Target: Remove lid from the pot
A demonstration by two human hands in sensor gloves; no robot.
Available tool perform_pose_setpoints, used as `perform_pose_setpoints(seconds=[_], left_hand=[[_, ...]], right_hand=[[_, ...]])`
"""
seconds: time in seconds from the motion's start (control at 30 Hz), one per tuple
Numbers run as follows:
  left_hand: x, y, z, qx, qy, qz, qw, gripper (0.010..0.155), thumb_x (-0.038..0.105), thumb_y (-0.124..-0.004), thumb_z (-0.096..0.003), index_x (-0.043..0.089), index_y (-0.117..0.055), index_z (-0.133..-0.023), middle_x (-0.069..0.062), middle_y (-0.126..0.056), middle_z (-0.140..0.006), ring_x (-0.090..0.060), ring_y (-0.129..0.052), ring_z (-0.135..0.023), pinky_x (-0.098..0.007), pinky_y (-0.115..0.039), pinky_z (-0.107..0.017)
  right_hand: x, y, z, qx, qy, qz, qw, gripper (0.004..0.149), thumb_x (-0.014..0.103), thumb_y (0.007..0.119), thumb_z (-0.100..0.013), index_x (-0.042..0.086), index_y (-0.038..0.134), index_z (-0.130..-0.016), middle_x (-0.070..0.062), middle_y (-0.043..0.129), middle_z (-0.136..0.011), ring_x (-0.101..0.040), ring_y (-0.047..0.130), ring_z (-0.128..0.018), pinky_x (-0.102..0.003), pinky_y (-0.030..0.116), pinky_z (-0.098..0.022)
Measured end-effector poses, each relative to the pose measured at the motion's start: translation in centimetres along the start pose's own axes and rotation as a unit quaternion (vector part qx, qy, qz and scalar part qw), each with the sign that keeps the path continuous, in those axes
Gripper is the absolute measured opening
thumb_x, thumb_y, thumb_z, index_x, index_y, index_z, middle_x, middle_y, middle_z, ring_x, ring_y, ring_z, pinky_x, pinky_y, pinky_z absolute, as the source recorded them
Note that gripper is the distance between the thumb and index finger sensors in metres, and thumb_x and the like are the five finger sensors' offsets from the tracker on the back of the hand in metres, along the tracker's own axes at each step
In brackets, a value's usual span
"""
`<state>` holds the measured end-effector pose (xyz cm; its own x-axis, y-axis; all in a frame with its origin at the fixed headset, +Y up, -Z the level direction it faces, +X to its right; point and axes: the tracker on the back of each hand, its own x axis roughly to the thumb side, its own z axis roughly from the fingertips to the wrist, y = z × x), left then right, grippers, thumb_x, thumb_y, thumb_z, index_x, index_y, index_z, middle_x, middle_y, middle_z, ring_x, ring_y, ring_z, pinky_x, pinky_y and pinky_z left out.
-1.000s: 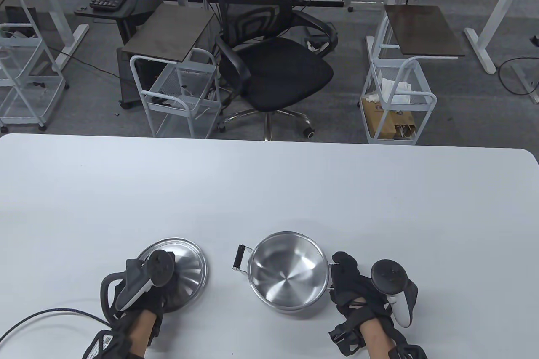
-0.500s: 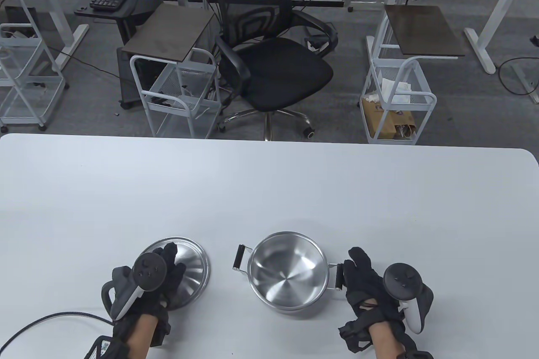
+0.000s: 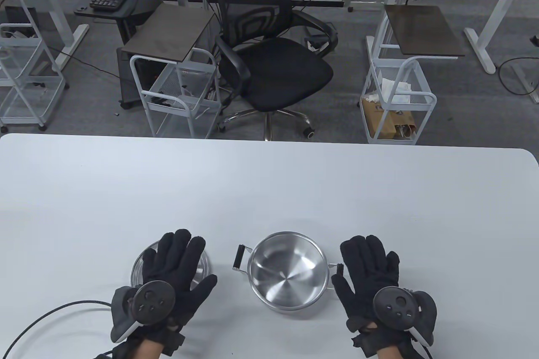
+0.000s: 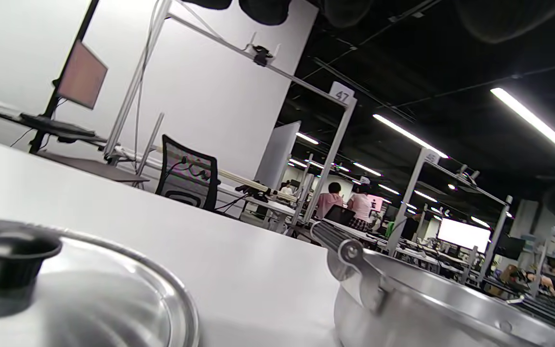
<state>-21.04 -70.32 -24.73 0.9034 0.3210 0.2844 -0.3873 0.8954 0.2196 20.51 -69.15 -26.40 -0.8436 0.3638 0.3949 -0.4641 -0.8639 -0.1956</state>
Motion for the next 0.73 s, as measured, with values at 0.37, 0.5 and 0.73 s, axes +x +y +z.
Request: perform_pose_setpoints(seconds=[0.37, 0.5, 0.73], left_hand=[[1.7, -1.9, -0.1, -0.064, -0.027, -0.069, 0.995, 0.085, 0.085, -0.059, -0.0468, 0.048, -0.025, -0.116, 0.002, -0.023, -0.13, -0.035, -0.02, -0.119, -0.068, -0.021, -0.076], [1.5, -2.5, -0.1, -0.074, -0.022, -0.079, 0.994, 0.085, 0.084, -0.059, -0.0468, 0.049, -0.025, -0.116, 0.002, -0.022, -0.13, -0.035, -0.02, -0.118, -0.068, -0.021, -0.076], [1.4, -2.3, -0.1, -0.063, -0.013, -0.07, 0.995, 0.084, 0.083, -0.06, -0.0469, 0.049, -0.025, -0.116, 0.002, -0.023, -0.13, -0.034, -0.021, -0.119, -0.068, -0.021, -0.076]], right_hand=[[1.9, 3.9, -0.6, 0.098, -0.055, 0.092, 0.989, 0.073, 0.063, 0.059, -0.051, 0.031, 0.031, -0.11, -0.005, 0.028, -0.12, -0.044, 0.018, -0.112, -0.074, 0.013, -0.07], [1.5, 4.6, -0.7, 0.118, -0.041, 0.077, 0.989, 0.073, 0.062, 0.06, -0.051, 0.03, 0.031, -0.11, -0.005, 0.027, -0.12, -0.044, 0.018, -0.111, -0.075, 0.014, -0.071], [0.7, 4.7, -0.8, 0.124, -0.019, 0.051, 0.991, 0.072, 0.06, 0.061, -0.052, 0.029, 0.033, -0.11, -0.006, 0.029, -0.12, -0.045, 0.02, -0.111, -0.075, 0.017, -0.071]])
